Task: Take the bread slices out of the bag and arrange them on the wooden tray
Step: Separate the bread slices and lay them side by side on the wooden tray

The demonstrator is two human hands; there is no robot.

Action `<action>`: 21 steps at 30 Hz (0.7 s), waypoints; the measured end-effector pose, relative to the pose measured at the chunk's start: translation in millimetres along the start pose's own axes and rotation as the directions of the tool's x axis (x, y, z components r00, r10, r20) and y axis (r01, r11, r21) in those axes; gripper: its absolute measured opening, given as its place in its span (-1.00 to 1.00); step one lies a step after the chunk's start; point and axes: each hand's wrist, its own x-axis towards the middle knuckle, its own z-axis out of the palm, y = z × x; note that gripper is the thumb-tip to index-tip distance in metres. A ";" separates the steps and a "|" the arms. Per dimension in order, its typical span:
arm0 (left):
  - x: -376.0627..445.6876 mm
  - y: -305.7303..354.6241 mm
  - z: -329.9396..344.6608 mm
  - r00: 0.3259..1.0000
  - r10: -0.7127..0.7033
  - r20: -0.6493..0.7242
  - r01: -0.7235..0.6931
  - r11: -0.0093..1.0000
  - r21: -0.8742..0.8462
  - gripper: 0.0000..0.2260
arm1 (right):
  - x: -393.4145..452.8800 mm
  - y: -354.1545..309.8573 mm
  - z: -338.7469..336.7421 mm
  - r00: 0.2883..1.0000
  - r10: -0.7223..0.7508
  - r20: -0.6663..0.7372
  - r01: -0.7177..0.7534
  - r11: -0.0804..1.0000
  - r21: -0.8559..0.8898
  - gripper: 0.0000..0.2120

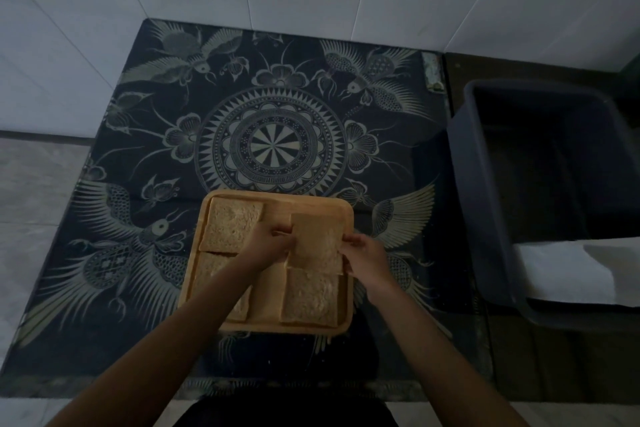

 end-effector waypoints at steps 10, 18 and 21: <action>41.5 -9.5 -7.5 1.000 -0.013 -0.018 0.014 0.996 0.092 -0.64 | 37.2 -9.3 9.8 0.994 -0.079 -0.070 0.068 0.987 -0.147 -0.80; 44.7 -13.5 -2.0 0.998 0.037 -0.050 -0.029 0.990 0.138 -0.82 | 39.2 -5.4 9.8 0.980 -0.179 -0.089 0.137 0.926 -0.352 -0.76; 47.2 -13.4 -0.9 0.997 0.058 -0.057 -0.047 0.984 0.174 -0.80 | 37.7 -2.9 9.7 0.968 -0.221 -0.117 0.153 0.893 -0.423 -0.76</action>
